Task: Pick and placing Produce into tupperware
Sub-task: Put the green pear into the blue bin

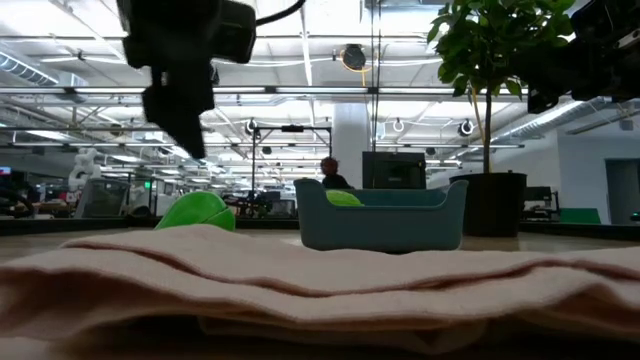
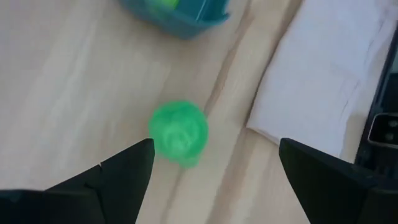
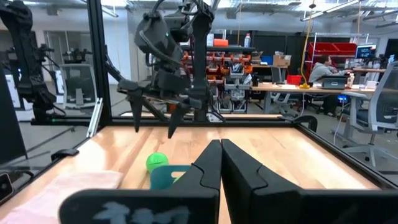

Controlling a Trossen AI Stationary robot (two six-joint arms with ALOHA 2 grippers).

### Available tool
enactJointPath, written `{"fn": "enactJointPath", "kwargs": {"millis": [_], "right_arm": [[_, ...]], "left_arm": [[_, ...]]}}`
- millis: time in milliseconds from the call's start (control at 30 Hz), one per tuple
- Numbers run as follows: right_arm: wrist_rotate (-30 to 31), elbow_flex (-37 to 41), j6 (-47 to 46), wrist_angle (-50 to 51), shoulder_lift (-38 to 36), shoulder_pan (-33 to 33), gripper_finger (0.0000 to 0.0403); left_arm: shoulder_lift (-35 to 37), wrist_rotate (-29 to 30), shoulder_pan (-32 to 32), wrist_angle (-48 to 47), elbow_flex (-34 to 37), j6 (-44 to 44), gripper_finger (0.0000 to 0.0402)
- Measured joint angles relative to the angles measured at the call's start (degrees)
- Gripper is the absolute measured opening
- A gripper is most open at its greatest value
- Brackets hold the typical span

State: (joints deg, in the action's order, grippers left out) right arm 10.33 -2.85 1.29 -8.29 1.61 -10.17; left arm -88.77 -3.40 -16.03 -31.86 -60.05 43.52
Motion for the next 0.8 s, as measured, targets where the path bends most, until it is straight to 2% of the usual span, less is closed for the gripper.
{"fn": "enactJointPath", "kwargs": {"millis": [133,333,500,800], "right_arm": [[0.07,-0.02,-0.19,-0.02,-0.02,0.0,0.0],[0.07,-0.02,-0.19,-0.06,-0.02,0.0,0.0],[0.07,0.0,-0.19,0.0,-0.02,0.01,0.0],[0.09,-0.01,1.79,0.07,0.02,0.02,0.0]], "left_arm": [[0.0,0.35,-1.95,0.28,0.74,8.38,0.0351],[-0.96,6.51,-4.04,1.86,0.82,16.24,0.0351],[-4.09,8.0,-4.4,2.79,0.82,18.51,0.0351],[-7.73,5.52,-3.48,3.87,0.87,19.59,0.0352]]}}
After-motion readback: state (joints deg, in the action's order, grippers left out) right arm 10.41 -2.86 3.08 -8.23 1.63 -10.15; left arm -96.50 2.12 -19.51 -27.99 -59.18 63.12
